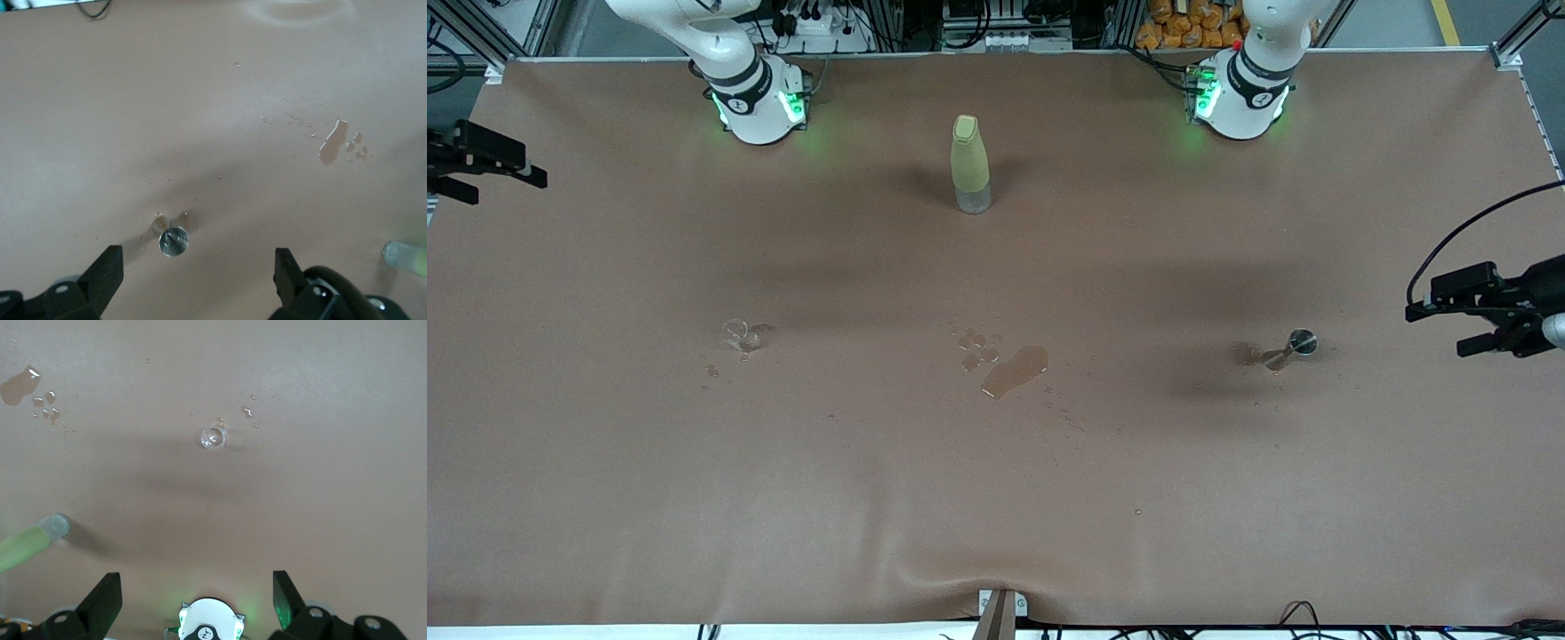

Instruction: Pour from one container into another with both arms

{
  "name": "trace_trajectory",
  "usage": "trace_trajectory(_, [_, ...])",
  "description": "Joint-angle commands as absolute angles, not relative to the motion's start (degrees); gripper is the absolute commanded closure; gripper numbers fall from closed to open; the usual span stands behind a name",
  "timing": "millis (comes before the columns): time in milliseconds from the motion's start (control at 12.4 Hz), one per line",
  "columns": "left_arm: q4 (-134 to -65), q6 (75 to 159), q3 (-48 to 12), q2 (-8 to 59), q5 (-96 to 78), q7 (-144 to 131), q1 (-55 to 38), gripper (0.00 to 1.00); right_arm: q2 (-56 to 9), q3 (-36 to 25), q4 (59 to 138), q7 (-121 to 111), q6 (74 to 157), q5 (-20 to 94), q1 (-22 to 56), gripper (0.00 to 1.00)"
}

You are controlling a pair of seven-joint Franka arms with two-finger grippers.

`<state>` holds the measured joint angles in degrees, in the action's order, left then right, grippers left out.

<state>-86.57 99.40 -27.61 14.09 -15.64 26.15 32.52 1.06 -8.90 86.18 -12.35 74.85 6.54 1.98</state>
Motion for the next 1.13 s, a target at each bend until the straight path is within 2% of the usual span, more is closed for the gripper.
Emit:
trace_trajectory(0, [-88.07, 99.23, -28.91, 10.65, -8.99, 20.58, 32.87, 0.0, 0.79, 1.64, 85.08, -7.75, 74.09, 3.62, -6.83, 0.0])
trace_trajectory(81, [-88.07, 99.23, -30.22, 9.85, -6.09, 18.13, 32.96, 0.0, 0.79, 3.76, 85.08, -6.95, 74.44, 2.04, -7.9, 0.0])
trace_trajectory(403, [-87.8, 99.14, -33.58, 8.0, -3.34, 2.65, 31.83, 0.0, 0.26, 3.87, 85.17, -5.89, 77.07, 1.41, -7.73, 0.0])
trace_trajectory(645, [-88.06, 94.33, -26.31, 5.11, -3.6, 0.36, 25.17, 0.0, 0.18, -0.42, 85.78, -6.06, 79.71, 0.44, -3.97, 0.0])
trace_trajectory(1048, [-88.68, 90.63, -8.12, 0.98, -3.34, -0.25, 5.93, 0.0, 0.18, -2.55, 85.78, -6.15, 80.6, 0.53, -2.11, 0.0])
